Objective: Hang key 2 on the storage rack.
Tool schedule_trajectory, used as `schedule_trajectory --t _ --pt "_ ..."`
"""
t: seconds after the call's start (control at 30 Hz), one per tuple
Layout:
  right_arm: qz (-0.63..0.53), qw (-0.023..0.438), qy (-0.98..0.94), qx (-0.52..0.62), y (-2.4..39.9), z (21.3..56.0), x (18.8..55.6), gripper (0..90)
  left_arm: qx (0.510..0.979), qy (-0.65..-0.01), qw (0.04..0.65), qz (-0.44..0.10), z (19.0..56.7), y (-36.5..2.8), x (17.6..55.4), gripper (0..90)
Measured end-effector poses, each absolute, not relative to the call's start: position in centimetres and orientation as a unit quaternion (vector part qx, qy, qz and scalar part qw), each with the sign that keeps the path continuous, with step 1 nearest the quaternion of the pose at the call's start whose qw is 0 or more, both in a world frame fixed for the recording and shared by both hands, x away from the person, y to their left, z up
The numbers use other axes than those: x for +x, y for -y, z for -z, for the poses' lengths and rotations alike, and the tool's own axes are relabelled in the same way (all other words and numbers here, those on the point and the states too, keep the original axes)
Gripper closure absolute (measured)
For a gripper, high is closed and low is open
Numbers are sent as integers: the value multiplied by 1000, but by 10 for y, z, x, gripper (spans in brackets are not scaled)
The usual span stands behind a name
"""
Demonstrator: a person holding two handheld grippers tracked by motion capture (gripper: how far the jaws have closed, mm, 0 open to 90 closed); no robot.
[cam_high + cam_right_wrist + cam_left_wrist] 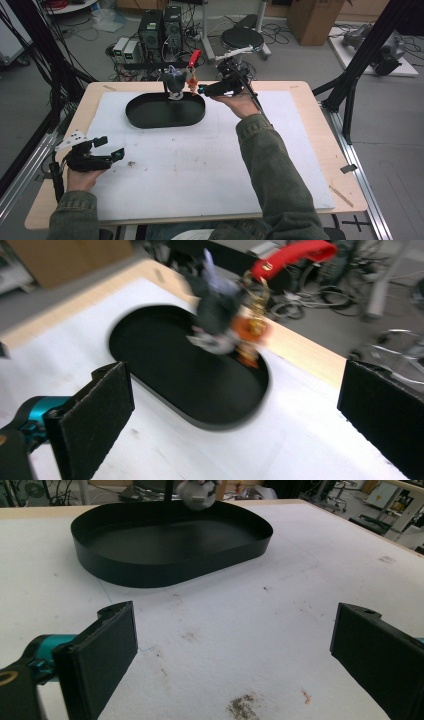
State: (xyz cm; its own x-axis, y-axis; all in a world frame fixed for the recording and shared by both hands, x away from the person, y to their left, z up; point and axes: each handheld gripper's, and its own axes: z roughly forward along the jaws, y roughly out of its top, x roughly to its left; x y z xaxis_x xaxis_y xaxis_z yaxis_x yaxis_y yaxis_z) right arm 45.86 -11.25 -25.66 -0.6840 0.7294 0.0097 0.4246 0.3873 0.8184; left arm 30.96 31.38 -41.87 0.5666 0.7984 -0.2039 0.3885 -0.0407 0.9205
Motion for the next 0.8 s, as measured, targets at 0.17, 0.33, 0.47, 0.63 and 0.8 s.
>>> schedule_trajectory --t 0.17,0.33,0.47,0.63,0.8 --pt "-430 191 -816 337 125 255 448 6 697 -427 545 -189 419 -314 309 54" --pt "-422 186 -823 333 137 261 441 6 698 -426 544 -189 418 -314 309 54" --pt "-431 176 -818 337 145 267 438 6 697 -427 544 -189 418 -314 309 54" --pt "-427 176 -818 343 152 273 435 6 698 -427 543 -189 418 -314 308 54" --pt "-434 179 -811 349 162 277 429 6 698 -427 543 -188 418 -313 308 54"
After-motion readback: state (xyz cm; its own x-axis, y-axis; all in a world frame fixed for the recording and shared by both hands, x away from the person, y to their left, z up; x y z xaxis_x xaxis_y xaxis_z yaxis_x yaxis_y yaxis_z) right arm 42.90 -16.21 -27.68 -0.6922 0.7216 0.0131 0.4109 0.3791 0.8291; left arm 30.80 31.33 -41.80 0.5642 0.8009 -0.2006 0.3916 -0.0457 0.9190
